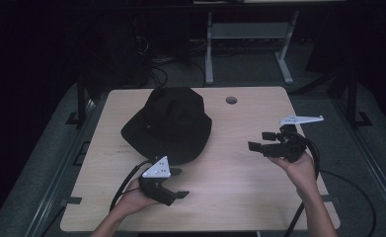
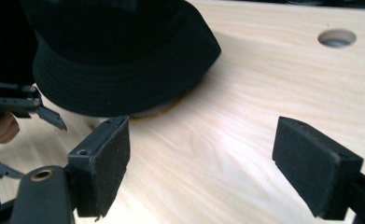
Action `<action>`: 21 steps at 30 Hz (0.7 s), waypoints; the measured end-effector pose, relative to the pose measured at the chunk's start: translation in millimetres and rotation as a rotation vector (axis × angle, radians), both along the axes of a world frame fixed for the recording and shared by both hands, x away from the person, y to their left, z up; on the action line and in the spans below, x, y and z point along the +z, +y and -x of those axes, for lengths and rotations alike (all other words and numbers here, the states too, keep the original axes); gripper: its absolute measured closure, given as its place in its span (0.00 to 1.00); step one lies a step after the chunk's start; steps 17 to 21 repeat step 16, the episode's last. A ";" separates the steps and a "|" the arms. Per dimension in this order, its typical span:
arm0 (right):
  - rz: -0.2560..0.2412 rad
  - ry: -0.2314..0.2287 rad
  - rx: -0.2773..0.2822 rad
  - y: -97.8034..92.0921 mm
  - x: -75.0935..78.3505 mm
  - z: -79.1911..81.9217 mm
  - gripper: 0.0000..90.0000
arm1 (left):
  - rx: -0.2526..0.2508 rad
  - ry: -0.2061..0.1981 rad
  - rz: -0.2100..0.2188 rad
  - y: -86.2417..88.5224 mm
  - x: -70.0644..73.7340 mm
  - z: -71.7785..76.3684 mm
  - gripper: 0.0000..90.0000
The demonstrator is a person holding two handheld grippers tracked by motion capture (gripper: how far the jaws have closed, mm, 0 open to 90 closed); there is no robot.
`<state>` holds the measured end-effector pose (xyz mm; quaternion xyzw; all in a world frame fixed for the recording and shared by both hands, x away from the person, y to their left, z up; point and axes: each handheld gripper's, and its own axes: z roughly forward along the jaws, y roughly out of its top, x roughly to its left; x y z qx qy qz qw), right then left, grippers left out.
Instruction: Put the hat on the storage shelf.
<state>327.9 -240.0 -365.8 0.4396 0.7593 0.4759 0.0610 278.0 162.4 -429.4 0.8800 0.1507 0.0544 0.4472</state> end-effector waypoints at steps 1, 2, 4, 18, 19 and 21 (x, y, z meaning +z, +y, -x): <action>0.000 0.000 0.000 0.0 0.0 0.0 0.21 | 0.000 0.001 0.001 0.0 0.1 0.2 0.26; -0.007 -0.004 -0.001 -1.4 -1.7 2.4 0.21 | 0.000 0.000 0.004 0.0 0.1 0.4 0.26; -0.006 -0.008 -0.002 -4.7 -5.1 10.1 0.21 | 0.000 0.000 0.006 0.3 0.7 0.7 0.26; -0.024 -0.079 -0.071 -22.7 -34.0 78.8 0.20 | 0.001 -0.006 0.006 0.3 4.5 3.7 0.26; -0.024 -0.079 -0.071 -22.7 -34.0 78.8 0.20 | 0.001 -0.006 0.006 0.3 4.5 3.7 0.26; -0.024 -0.079 -0.071 -22.7 -34.0 78.8 0.20 | 0.001 -0.006 0.006 0.3 4.5 3.7 0.26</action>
